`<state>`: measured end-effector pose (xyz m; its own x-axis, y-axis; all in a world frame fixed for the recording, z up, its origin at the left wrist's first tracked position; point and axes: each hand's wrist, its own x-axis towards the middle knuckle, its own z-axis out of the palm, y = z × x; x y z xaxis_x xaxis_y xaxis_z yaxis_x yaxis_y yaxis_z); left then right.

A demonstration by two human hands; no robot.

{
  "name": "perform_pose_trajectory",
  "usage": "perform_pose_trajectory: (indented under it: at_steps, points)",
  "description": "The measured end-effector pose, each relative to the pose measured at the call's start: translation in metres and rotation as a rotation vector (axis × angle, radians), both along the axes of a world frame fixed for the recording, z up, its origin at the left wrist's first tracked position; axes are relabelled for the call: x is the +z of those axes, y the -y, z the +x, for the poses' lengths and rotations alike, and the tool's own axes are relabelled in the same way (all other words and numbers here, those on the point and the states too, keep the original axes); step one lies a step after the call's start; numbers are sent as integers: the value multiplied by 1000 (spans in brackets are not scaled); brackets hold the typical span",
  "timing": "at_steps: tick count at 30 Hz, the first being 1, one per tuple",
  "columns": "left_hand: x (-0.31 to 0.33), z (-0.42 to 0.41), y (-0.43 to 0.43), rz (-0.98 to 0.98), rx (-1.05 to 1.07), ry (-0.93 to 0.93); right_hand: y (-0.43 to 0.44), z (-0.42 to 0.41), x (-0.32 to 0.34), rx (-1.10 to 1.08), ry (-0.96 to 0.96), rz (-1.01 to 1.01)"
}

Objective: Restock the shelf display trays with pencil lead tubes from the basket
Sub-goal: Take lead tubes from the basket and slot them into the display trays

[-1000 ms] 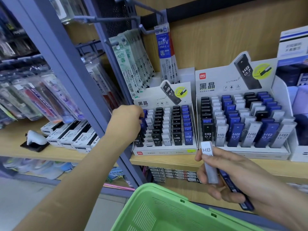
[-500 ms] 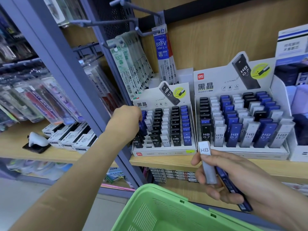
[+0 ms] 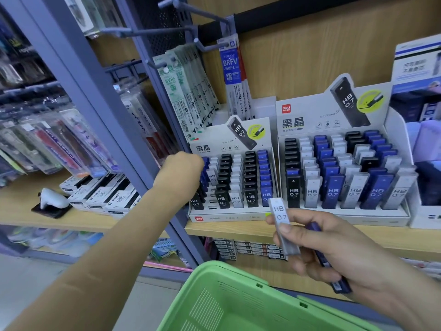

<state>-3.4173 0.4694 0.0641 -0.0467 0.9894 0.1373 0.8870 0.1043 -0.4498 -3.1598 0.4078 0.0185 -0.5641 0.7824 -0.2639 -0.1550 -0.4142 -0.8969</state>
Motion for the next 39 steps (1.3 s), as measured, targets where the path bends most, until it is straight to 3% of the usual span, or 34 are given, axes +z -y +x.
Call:
perform_pose_trajectory:
  at_steps: [2, 4, 7, 9, 12, 17, 22, 24, 28, 30, 34, 39]
  points:
    - [5, 8, 11, 63, -44, 39, 1, -1, 0, -30, 4, 15]
    - [8, 25, 32, 160, -152, 284, 3, -2, 1, -54, 9, 27]
    - [10, 61, 62, -50, -199, 1116, 4, -4, 2, -74, 6, 21]
    - [8, 76, 71, -209, -174, 1502, 5, -5, 3, -87, 30, 37]
    - [7, 76, 74, -170, -191, 1605, 4, -5, 4, -200, 34, 57]
    - [6, 72, 80, -359, -173, 1640, 3, -6, 6, -361, -18, 96]
    - [1, 82, 88, -356, -208, 1641, 5, -7, 7, -344, -50, 78]
    - [10, 78, 88, -255, -236, 1543, 6, -7, 6, -321, -50, 51]
    - [35, 42, 77, 257, -145, 1337, 2, -6, 4, -332, -71, -92]
    - [42, 22, 71, 450, -111, 1137, 1, -6, 4, -311, -132, -144]
    - [30, 10, 59, 426, -139, 716, 2, -5, 3, -265, -203, -154]
    - [8, 6, 40, 266, -188, 569, 4, -5, -4, -141, -264, -136]
